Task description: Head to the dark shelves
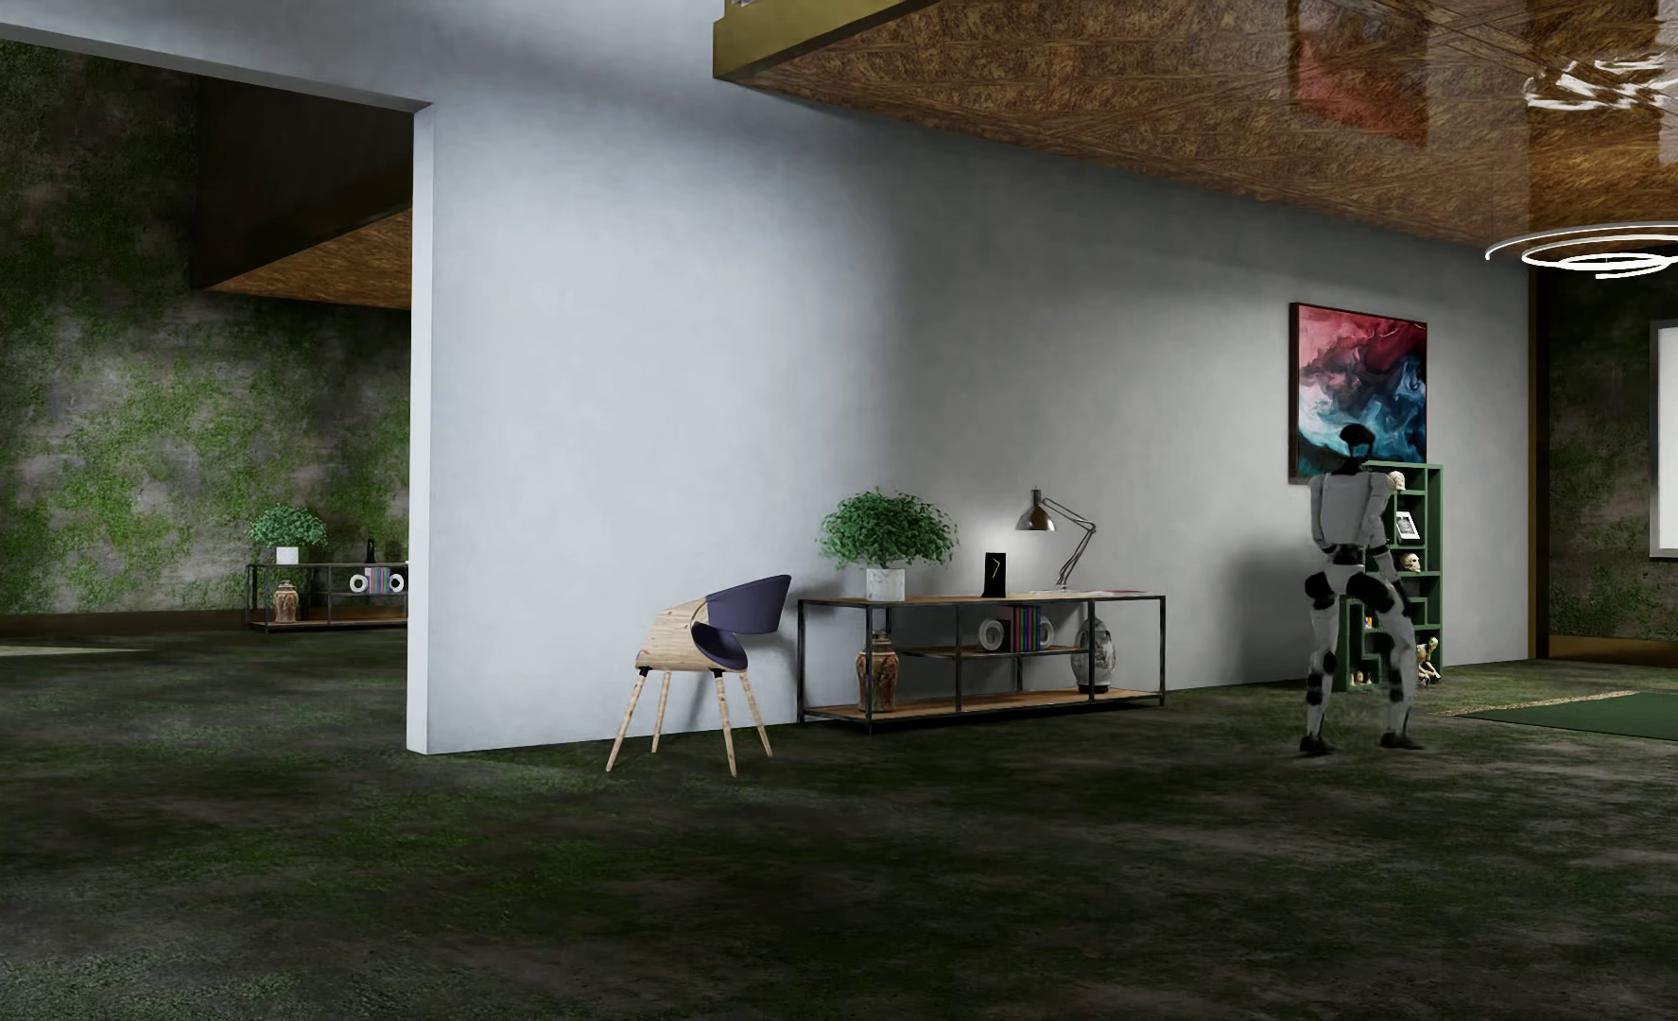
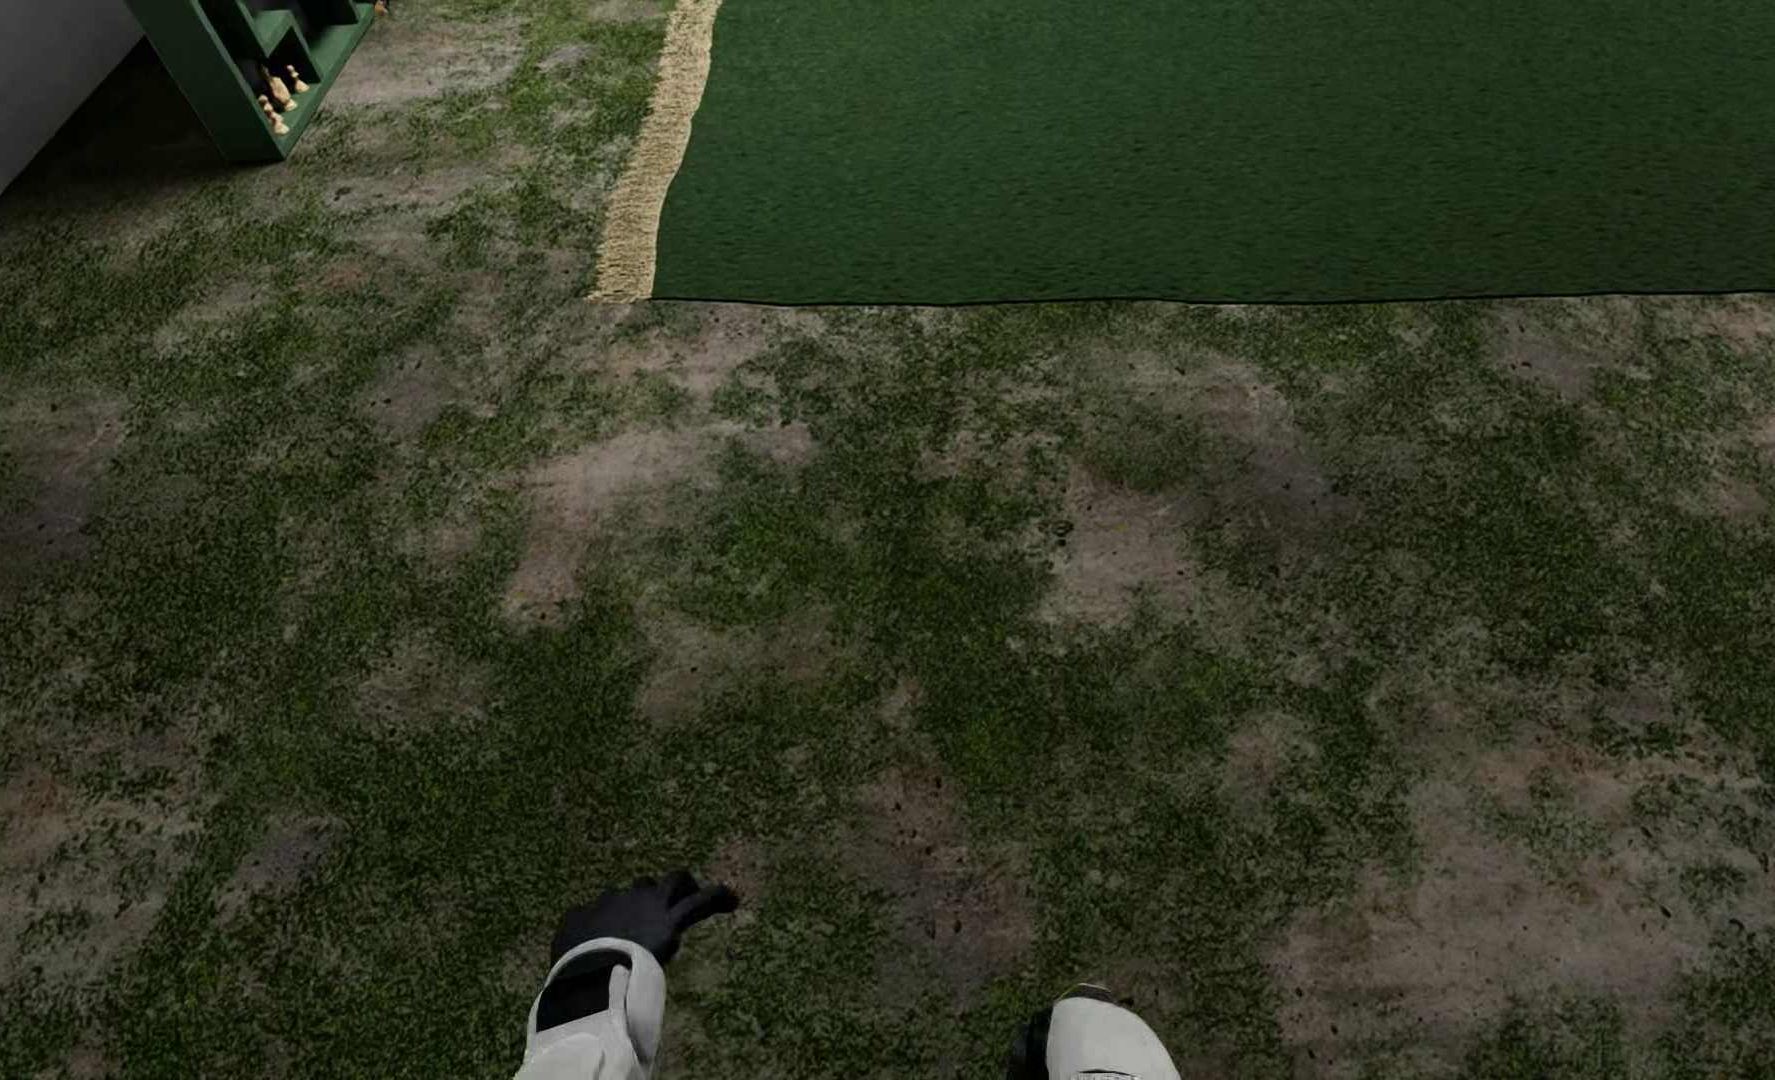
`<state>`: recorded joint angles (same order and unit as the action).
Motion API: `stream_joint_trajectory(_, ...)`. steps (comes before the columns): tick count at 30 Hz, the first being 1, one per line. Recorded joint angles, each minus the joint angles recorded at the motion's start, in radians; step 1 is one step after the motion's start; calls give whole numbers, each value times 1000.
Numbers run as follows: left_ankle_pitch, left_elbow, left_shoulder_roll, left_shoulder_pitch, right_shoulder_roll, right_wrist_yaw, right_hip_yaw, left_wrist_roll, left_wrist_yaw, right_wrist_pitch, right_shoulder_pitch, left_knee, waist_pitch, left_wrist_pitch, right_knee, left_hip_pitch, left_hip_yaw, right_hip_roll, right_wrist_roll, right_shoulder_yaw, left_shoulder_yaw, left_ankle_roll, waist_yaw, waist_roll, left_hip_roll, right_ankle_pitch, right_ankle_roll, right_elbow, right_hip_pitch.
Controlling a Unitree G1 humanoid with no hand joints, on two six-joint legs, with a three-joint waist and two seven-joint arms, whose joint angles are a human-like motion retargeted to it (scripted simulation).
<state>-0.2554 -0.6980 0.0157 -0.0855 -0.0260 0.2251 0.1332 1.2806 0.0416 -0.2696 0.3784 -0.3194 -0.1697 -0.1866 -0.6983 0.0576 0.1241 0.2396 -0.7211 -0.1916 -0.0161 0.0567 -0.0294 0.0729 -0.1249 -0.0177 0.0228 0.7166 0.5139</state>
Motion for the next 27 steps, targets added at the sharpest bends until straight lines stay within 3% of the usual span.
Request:
stream_joint_trajectory(1, -25, 30, 5, -25, 18, 7, -12, -38, -18, -13, 22, 21, 1, 3, 274, 39, -17, -21, 12, -22, -5, -11, -3, -1, -3, 14, -3, 2, -16)
stream_joint_trajectory(3, -70, 54, 27, -58, 45, -25, 27, -54, -34, -46, 57, 28, -5, -12, 559, 114, -38, -36, 15, -37, -48, -37, 2, -5, 0, -59, -85, 15, -6)
stream_joint_trajectory(4, -79, 59, 41, -57, 54, -53, 95, -46, -33, -64, 58, 8, -8, -27, 521, 144, -36, -23, 11, -32, -69, -60, 5, -8, 11, -46, -64, 29, 7)
stream_joint_trajectory(5, -59, 60, 56, -44, 58, -76, 144, -30, -24, -79, 54, -23, -9, -39, 440, 184, -42, -14, -14, -13, -90, -66, 4, -14, 30, -11, 22, 46, 1)
stream_joint_trajectory(7, 63, 25, 85, 4, 78, -76, 164, 6, -1, -89, 45, -134, -11, -55, 265, 239, -51, -11, -30, -24, -121, -80, -6, -37, 84, 98, 80, 49, -23)
stream_joint_trajectory(8, 145, 0, 90, 37, 92, -61, 175, 5, 9, -79, 33, -272, -14, -83, 161, 213, -42, -18, -22, -36, -107, -61, -8, -54, 125, 41, 92, 46, -25)
stream_joint_trajectory(10, 336, -52, 73, 110, 97, -38, 208, -39, 37, -57, -28, -657, -20, -146, 69, 72, -11, -64, -26, -31, -43, -102, -9, -95, 248, -85, 101, 62, -85)
stream_joint_trajectory(11, 397, -85, 63, 142, 84, -40, 220, -49, 62, -58, -82, -808, -22, -168, 71, -16, -11, -96, -49, -10, -25, -100, -2, -117, 302, -128, 98, 81, -131)
stream_joint_trajectory(13, 298, -131, 55, 211, 40, -54, 208, -17, 116, -48, -218, -985, -23, -174, 107, -192, -16, -160, -97, 29, -34, -46, 23, -150, 326, -185, 90, 118, -230)
stream_joint_trajectory(14, 290, -128, 41, 252, 25, -56, 188, 14, 123, -31, -299, -1008, -21, -180, 137, -270, -17, -192, -109, 46, -43, -49, 39, -159, 314, -204, 86, 128, -280)
stream_joint_trajectory(17, 262, -77, 6, 346, -14, -45, 119, 18, 131, 40, -501, -833, -11, -160, 225, -460, -2, -267, -126, 118, 12, -25, 88, -170, 284, -264, 73, 85, -422)
stream_joint_trajectory(19, 268, -53, 2, 369, -37, -26, 82, 10, 120, 87, -600, -520, -5, -152, 272, -512, 96, -300, -129, 177, 52, 30, 112, -175, 302, -310, 64, 15, -509)
stream_joint_trajectory(21, 322, -42, 21, 365, -57, -15, 63, 30, 135, 115, -661, -74, 2, -125, 335, -499, 228, -331, -138, 223, 62, -34, 118, -179, 255, -341, 53, -69, -597)
stream_joint_trajectory(22, 294, -31, 36, 357, -61, 1, 63, 33, 152, 128, -672, 102, 5, -108, 367, -510, 228, -347, -137, 232, 70, -118, 117, -179, 200, -356, 46, -113, -644)
stream_joint_trajectory(23, 270, -18, 51, 347, -62, 28, 64, 35, 170, 143, -667, 196, 7, -94, 386, -532, 161, -359, -131, 232, 79, -126, 116, -176, 152, -373, 40, -150, -691)
stream_joint_trajectory(24, 230, -9, 64, 335, -63, 32, 74, 38, 178, 145, -649, 189, 9, -87, 391, -542, 168, -372, -124, 231, 87, -122, 112, -173, 138, -381, 38, -173, -735)
stream_joint_trajectory(25, 269, -2, 66, 322, -68, 29, 81, 35, 175, 143, -623, 145, 11, -86, 380, -532, 217, -377, -129, 239, 100, -61, 109, -168, 146, -379, 41, -182, -770)
stream_joint_trajectory(26, 311, 5, 57, 314, -70, 20, 75, 30, 154, 129, -594, 78, 12, -95, 343, -525, 254, -372, -139, 254, 119, 72, 111, -154, 163, -355, 58, -168, -802)
stream_joint_trajectory(27, 364, 16, 43, 314, -64, 13, 60, 21, 117, 111, -564, 1, 10, -118, 259, -515, 282, -360, -150, 272, 145, 147, 117, -136, 192, -297, 49, -130, -806)
